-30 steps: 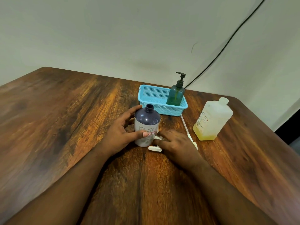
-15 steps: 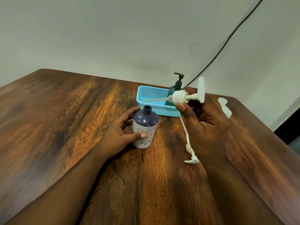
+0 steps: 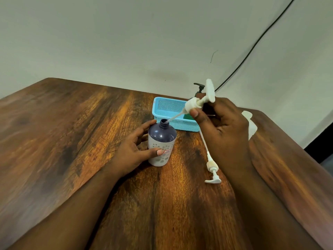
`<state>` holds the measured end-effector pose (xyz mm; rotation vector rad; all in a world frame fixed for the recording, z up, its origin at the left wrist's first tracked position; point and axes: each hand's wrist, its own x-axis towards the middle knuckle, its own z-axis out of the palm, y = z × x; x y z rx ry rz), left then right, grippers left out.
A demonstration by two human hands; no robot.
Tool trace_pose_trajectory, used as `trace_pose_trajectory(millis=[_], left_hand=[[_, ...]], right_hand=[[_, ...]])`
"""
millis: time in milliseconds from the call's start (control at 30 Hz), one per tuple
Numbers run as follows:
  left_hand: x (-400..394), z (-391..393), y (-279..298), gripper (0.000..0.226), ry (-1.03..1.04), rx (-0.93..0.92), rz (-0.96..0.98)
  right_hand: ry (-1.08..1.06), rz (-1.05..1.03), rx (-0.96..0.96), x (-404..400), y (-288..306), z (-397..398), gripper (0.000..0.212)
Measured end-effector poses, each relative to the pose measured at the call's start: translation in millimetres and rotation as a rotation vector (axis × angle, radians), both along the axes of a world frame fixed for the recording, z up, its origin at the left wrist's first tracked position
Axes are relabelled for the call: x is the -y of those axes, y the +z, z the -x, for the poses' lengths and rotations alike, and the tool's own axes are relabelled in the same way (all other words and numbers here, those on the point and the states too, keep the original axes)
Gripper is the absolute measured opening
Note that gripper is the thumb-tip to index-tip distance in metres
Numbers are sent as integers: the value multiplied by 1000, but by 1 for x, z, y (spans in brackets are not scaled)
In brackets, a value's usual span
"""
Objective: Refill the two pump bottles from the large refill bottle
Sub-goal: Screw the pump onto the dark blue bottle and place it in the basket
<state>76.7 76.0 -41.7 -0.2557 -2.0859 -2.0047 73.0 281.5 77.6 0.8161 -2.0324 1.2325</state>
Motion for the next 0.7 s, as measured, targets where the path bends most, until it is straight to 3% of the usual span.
trace_pose_trajectory(millis=[200,433,533,700], left_hand=[[-1,0,0,84,-25,0,-11],[2,3,-4,83,-19,-16,3],[3,4,-4,83,-19,-14,5],[2,4,-4,84,-8,-14,6]], right_hand=[[-6,-181,254,31,5,32,28],[202,-311,424,38,-23,46,30],[238,-225,478,36,-33,50,31],[234,91,556,43,-59,47,43]])
